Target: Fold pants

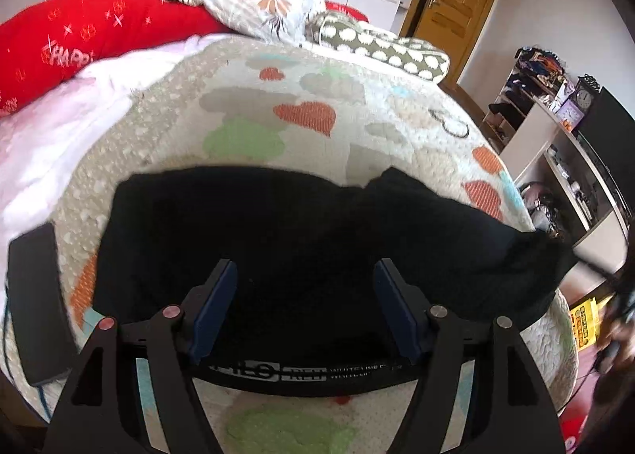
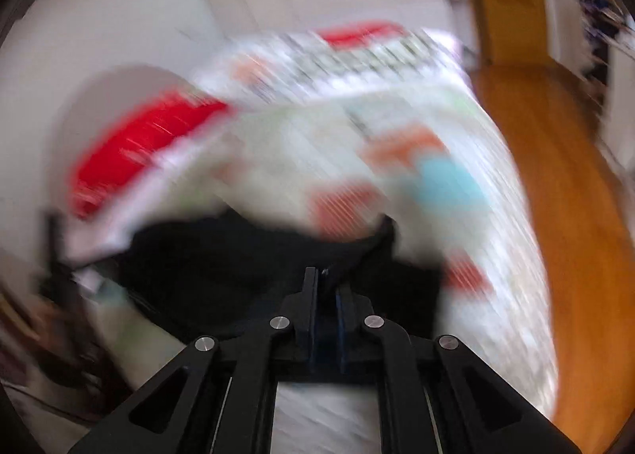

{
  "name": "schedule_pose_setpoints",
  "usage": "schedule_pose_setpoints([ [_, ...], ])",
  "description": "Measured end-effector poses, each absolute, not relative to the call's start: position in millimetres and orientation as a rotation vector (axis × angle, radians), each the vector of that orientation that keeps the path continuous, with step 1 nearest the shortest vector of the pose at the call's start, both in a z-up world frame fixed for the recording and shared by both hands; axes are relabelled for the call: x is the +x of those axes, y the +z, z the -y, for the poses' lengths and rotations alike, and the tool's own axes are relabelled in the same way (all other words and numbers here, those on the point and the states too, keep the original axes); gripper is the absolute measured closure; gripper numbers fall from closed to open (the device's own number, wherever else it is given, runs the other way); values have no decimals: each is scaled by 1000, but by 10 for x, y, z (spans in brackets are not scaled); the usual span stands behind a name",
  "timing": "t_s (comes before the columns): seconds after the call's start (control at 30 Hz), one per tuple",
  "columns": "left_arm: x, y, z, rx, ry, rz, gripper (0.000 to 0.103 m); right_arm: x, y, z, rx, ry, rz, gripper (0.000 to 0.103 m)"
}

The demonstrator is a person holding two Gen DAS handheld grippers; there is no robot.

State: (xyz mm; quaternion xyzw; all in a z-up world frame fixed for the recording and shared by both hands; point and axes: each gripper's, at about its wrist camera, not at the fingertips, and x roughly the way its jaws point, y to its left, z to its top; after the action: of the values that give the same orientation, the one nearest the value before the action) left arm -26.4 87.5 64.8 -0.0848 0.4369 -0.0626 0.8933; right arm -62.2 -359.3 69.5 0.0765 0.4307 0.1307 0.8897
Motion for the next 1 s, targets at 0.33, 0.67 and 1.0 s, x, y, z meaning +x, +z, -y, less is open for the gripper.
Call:
schedule_pose_setpoints([
  [0.33, -478, 694, -996, -187, -108, -893, 32, -706, 774, 3951, 270, 219, -887, 64],
  [0.67, -656, 503, -1383, -446, -61, -903, 22, -538, 757, 1959, 92, 781, -878, 50],
  [1.0, -592, 461, -1673, -532, 36, -847, 19, -598, 72, 899, -286, 740, -874, 70],
])
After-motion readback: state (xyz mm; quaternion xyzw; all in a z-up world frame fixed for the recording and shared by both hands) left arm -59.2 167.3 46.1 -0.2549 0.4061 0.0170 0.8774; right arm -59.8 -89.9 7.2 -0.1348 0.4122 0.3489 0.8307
